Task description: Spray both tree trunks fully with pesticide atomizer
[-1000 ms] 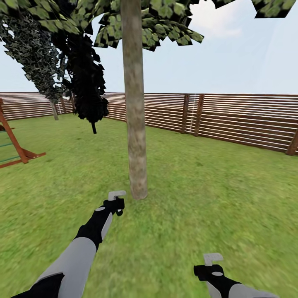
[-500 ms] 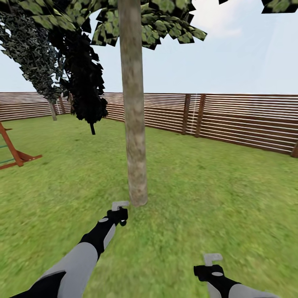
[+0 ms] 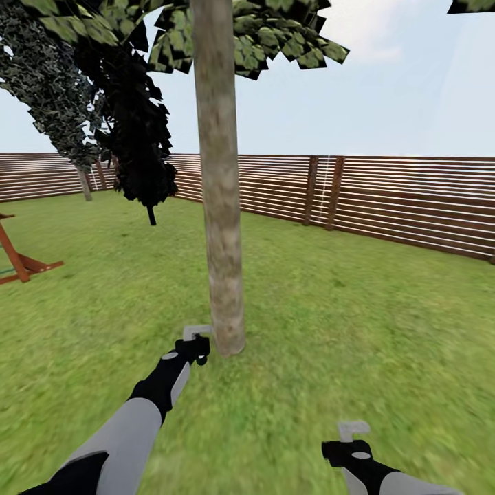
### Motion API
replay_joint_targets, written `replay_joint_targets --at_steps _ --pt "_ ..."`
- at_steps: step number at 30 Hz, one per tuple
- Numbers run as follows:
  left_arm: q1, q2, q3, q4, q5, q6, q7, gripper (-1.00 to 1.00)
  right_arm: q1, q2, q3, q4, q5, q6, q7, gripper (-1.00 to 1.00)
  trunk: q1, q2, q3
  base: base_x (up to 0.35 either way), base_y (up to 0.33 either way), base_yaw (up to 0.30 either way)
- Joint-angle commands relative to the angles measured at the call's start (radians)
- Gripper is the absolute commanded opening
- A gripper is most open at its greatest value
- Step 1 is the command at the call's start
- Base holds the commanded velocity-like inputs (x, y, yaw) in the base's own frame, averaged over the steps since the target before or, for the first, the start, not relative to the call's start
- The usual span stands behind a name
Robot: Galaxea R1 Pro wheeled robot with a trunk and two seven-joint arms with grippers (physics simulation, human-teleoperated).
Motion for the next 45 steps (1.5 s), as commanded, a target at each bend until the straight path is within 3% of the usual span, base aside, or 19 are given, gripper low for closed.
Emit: replay_joint_targets --at_steps 1,28,45 --pt "-0.001 -0.001 0.009 -0.005 -0.010 0.007 -0.005 -1.00 -0.002 0.000 0.002 0.005 0.004 -0.007 -0.003 1.00 0.001 -0.002 -0.002 0.350 -0.013 0.000" --pt "-0.001 0.003 0.021 -0.009 -0.011 -0.003 -0.004 -1.00 -0.002 0.000 0.002 0.005 0.005 -0.007 -0.003 1.00 0.001 -0.002 -0.002 0.348 -0.041 0.000" --pt "-0.001 0.006 0.022 -0.001 -0.012 -0.003 -0.004 -1.00 -0.002 0.000 0.002 0.005 0.005 -0.007 -0.003 1.00 0.001 -0.002 -0.002 0.126 0.026 0.000"
